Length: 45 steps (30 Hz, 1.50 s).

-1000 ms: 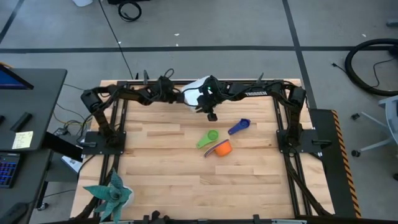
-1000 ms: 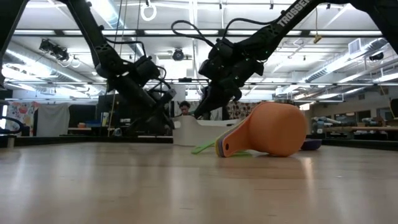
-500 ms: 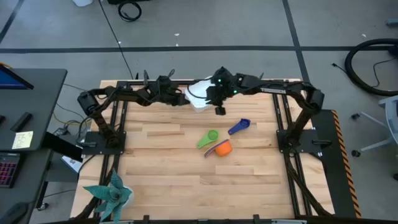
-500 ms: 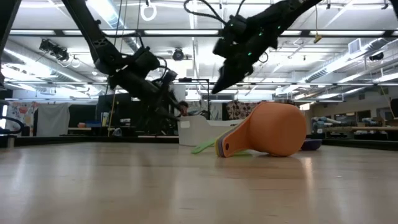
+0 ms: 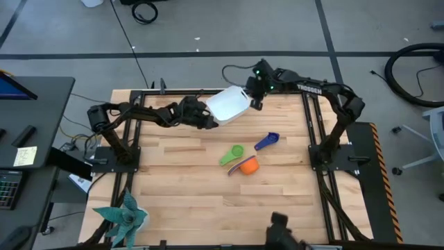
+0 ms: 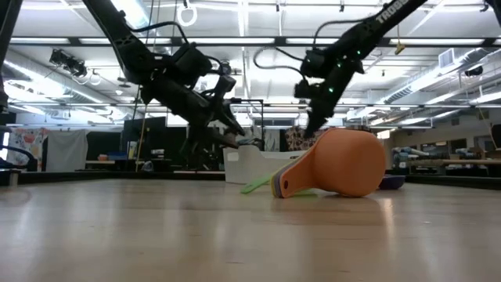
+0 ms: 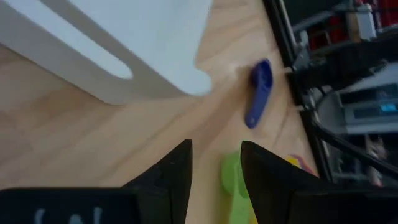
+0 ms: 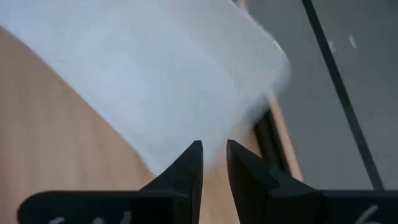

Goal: Nest measuring cups in basket
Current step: Adjust the white bin

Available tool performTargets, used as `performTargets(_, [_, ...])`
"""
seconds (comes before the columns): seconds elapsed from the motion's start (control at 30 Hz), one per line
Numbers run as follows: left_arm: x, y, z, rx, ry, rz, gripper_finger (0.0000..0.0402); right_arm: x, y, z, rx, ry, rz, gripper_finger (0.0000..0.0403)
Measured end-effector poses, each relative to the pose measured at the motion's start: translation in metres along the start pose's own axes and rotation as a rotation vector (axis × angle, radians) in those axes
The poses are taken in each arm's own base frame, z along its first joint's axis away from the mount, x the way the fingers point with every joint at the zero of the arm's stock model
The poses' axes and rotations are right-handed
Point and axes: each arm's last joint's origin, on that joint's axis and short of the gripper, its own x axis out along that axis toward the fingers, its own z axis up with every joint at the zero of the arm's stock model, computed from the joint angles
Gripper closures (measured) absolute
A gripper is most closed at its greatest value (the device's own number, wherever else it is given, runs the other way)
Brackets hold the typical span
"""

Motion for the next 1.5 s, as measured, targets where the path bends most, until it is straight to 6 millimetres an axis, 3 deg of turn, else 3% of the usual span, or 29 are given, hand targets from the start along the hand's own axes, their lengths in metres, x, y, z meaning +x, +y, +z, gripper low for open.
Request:
performTargets(0.13, [0.007, 0.009, -0.002, -0.027, -0.013, 0.037, 0.026, 0.002, -0.027, -0.016, 0.087, 0.001, 0.022, 0.0326])
performTargets(0.27, [0.021, 0.02, -0.004, -0.086, -0.011, 0.048, 0.026, 0.019, -0.038, -0.032, 0.165, 0.025, 0.129, 0.0328])
performTargets(0.47, [0.047, 0.018, 0.008, -0.07, -0.002, 0.022, 0.026, 0.053, -0.031, -0.041, 0.123, 0.095, 0.196, 0.0334])
performTargets(0.67, [0.068, 0.016, 0.021, -0.034, 0.077, 0.018, 0.026, 0.062, -0.02, -0.037, 0.043, 0.108, 0.212, 0.0341])
performTargets(1.1, [0.067, 0.021, 0.023, 0.002, 0.132, 0.077, 0.026, 0.063, -0.006, -0.031, 0.005, 0.074, 0.304, 0.0344])
performTargets(1.5, [0.064, 0.021, 0.031, -0.04, 0.143, 0.018, 0.026, 0.06, 0.001, -0.028, -0.037, 0.042, 0.387, 0.0344])
